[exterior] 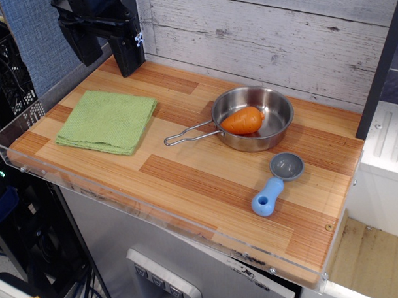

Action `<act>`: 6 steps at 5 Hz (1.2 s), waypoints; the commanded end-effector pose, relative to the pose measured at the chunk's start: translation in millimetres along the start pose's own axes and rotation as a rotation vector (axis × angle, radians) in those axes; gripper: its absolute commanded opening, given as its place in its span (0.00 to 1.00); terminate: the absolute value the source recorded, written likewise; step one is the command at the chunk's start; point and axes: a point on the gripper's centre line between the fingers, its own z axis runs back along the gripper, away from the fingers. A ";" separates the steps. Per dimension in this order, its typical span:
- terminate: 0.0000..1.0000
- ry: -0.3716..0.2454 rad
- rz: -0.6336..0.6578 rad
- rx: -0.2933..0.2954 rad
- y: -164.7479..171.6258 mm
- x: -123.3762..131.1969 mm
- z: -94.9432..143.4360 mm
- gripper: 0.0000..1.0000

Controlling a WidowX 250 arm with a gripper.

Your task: PICK UP THE SPOON AND PUT ANOTHER SIDE OF THE TABLE

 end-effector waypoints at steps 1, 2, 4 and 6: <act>0.00 0.000 0.000 0.000 0.0 0.0 0.0 1.00; 0.00 -0.011 -0.061 -0.048 -20.1 4.7 -0.9 1.00; 0.00 0.036 -0.210 -0.061 -88.3 1.6 -20.9 1.00; 0.00 0.131 -0.360 -0.013 -134.2 -1.7 -61.1 1.00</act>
